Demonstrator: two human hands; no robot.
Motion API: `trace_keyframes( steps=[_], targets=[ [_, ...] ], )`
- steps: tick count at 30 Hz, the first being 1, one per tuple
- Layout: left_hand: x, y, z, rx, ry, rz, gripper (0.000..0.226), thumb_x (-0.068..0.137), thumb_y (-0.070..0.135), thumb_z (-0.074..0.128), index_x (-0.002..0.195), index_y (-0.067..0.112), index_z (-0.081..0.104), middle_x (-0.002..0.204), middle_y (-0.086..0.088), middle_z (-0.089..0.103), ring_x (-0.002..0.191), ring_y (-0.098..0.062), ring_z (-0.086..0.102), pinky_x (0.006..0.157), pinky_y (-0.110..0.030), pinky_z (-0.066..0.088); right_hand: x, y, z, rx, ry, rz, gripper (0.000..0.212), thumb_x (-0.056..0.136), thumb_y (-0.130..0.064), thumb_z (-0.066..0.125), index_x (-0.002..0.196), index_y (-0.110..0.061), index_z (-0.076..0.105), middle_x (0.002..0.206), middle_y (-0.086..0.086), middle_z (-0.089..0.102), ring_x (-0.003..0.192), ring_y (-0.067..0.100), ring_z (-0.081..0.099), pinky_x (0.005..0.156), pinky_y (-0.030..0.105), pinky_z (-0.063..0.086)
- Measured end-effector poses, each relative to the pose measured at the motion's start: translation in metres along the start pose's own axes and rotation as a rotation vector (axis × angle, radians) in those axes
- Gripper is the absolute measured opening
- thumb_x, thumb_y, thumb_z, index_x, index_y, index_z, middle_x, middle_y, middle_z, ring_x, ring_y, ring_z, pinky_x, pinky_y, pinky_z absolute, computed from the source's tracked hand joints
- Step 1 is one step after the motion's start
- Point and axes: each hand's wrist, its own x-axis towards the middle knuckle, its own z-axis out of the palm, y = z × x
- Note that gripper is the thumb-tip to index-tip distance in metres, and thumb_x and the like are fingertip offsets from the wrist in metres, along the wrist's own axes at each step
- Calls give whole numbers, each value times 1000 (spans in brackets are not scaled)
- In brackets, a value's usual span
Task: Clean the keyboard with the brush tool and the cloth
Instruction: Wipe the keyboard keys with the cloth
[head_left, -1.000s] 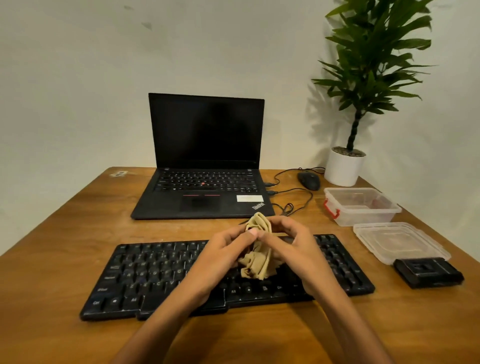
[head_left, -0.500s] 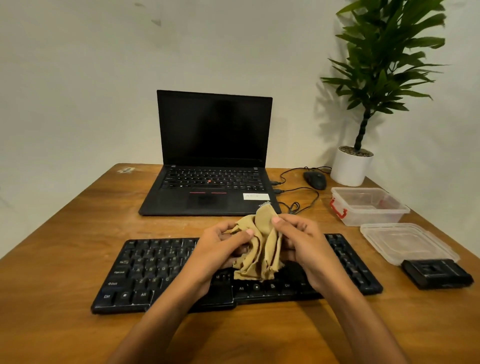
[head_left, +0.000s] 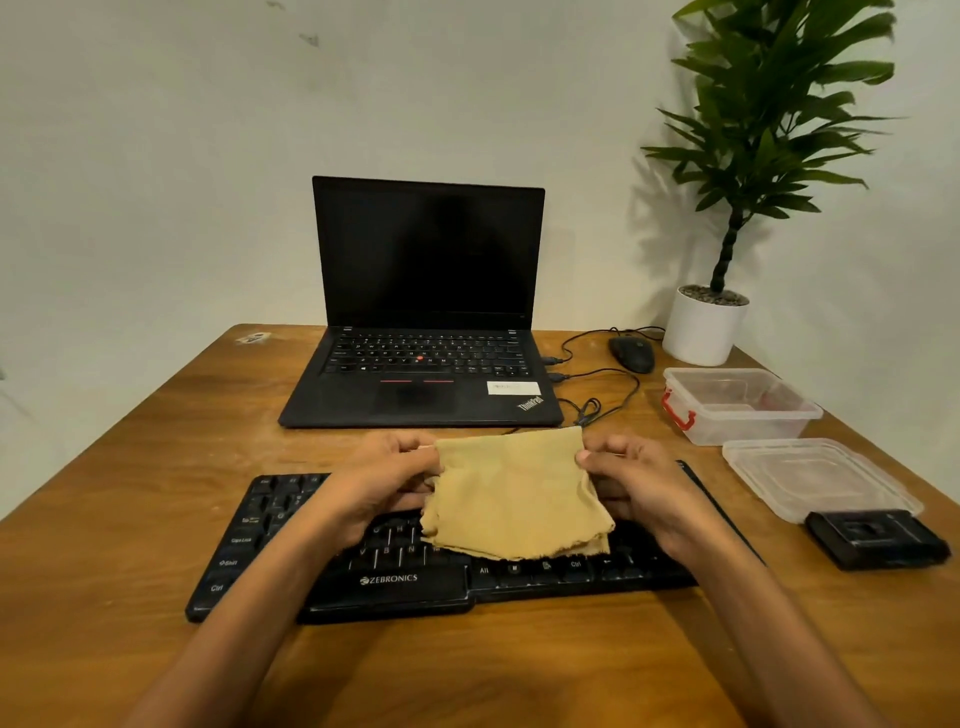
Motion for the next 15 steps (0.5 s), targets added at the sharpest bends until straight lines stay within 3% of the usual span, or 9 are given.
trace_keyframes(
  steps=[3, 6, 8, 10, 13, 15],
  targets=[
    [9, -4, 0, 195, 81, 29, 13, 86, -1, 54, 89, 7, 64, 58, 2, 60, 50, -4, 56, 49, -15, 50, 5, 4, -2, -362, 92, -82, 7, 88, -9, 58, 84, -12, 63, 75, 2, 61, 66, 10, 57, 55, 21, 49],
    [16, -6, 0, 370, 132, 107, 15, 87, 10, 59, 100, 4, 63, 67, -2, 61, 59, -8, 57, 51, -16, 50, 12, 5, -3, -737, 176, -185, 6, 86, -17, 61, 82, -18, 64, 78, -5, 62, 76, 11, 58, 70, 28, 47],
    [16, -6, -1, 464, 118, 163, 31, 81, 34, 66, 104, 13, 62, 72, 3, 63, 66, -6, 59, 56, -17, 50, 17, 5, -4, -799, 185, -204, 3, 86, -20, 61, 86, -20, 64, 83, -6, 62, 81, 11, 58, 75, 30, 48],
    [17, -4, -3, 560, 64, 153, 60, 70, 48, 70, 121, 20, 53, 86, 6, 60, 81, -7, 58, 70, -20, 48, 21, 6, -4, -790, 178, -201, 10, 86, -25, 61, 94, -19, 63, 89, -4, 63, 87, 12, 59, 79, 31, 49],
    [19, 0, -1, 702, -60, 131, 88, 72, 33, 75, 143, 17, 27, 113, 2, 52, 98, -9, 53, 79, -14, 43, 25, 7, -1, -709, 127, -188, 21, 83, -30, 65, 101, -22, 58, 84, -4, 57, 82, 11, 55, 69, 26, 43],
    [21, 1, 1, 828, -109, 126, 96, 74, 33, 74, 147, 21, 14, 139, -4, 42, 120, -18, 47, 96, -26, 39, 30, 8, 0, -731, 112, -191, 28, 81, -28, 67, 106, -19, 59, 81, -4, 56, 79, 12, 55, 65, 26, 42]
  ],
)
